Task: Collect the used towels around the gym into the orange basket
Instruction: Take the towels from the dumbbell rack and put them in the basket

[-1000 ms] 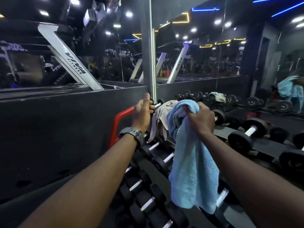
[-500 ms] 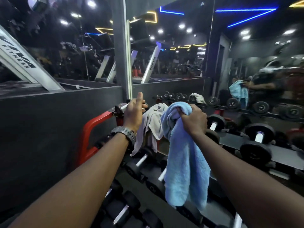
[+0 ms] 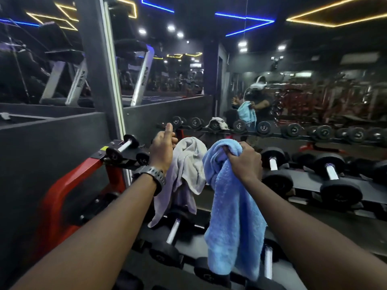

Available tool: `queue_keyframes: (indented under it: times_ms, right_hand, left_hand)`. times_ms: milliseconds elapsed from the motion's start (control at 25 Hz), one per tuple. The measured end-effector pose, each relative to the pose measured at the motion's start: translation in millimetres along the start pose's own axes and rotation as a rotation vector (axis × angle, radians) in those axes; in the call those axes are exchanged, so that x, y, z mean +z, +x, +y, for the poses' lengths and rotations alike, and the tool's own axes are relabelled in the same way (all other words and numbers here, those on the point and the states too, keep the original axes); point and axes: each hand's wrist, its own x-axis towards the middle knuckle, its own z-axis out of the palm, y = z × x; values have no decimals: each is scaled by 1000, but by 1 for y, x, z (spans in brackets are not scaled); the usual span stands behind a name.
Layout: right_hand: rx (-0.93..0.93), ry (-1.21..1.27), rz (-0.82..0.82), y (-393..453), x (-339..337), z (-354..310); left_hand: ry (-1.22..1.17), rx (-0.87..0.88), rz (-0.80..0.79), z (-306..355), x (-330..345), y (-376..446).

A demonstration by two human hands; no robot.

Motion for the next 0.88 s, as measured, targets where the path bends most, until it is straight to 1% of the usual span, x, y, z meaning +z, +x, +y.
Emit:
queue_keyframes:
  times_ms: [120, 200, 400, 560, 640, 720, 760, 800, 840, 880]
  right_hand:
    - [19, -37, 31, 15, 45, 8]
    - [35, -72, 34, 20, 73, 11]
    - [127, -144, 54, 30, 123, 7]
    - [181, -254, 126, 39, 163, 11]
    - [221, -295, 149, 46, 184, 15]
    - [241, -326, 167, 52, 202, 21]
    - [246, -355, 173, 55, 213, 25]
    - [254, -384, 178, 58, 224, 29]
    - [261, -402, 182, 60, 234, 31]
    - [270, -402, 184, 62, 242, 34]
  left_hand:
    - [-31, -43, -37, -35, 8, 38]
    - [-41, -80, -94, -58, 12, 67]
    - [-27, -95, -183, -110, 29, 139]
    - [-8, -140, -273, -179, 49, 195]
    - [77, -158, -296, -208, 59, 218]
    - [204, -118, -336, -232, 72, 234]
    - [324, -62, -381, -245, 79, 242]
    - [495, -11, -441, -259, 86, 248]
    - [648, 1, -501, -270, 92, 250]
    - [747, -25, -558, -280, 97, 248]
